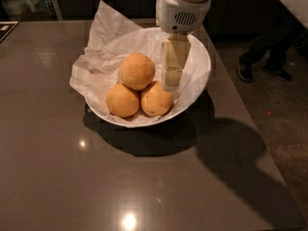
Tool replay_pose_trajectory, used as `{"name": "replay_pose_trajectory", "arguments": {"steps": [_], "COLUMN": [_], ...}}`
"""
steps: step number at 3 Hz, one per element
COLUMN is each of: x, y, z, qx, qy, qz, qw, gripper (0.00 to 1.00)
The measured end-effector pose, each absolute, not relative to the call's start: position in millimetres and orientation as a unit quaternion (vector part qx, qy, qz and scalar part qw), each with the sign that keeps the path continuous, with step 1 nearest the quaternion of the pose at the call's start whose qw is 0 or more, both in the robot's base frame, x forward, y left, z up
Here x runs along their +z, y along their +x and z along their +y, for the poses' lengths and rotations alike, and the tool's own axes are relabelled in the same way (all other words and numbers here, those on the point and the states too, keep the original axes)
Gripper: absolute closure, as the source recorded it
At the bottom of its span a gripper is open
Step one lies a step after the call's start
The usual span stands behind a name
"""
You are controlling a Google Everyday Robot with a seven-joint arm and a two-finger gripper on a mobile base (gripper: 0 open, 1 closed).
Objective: Pick orange from white bowl
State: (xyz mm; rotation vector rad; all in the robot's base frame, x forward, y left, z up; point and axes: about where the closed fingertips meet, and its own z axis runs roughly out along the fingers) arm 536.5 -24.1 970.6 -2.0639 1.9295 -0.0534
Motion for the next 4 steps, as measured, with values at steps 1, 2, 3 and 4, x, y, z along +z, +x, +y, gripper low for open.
{"name": "replay_pose_trajectory", "arguments": {"steps": [1,2,3,4], "x": [963,956,948,938], "y": [542,546,550,553], "z": [-19,-12,-4,6], "qx": [-0.014,-0.012,-0.010,-0.009], "qy": [-0.723,-0.730,-0.738,-0.747], "qz": [0.674,0.670,0.664,0.656], "qw": [0.150,0.137,0.122,0.104], "gripper": [0.12,0.21,0.21,0.22]}}
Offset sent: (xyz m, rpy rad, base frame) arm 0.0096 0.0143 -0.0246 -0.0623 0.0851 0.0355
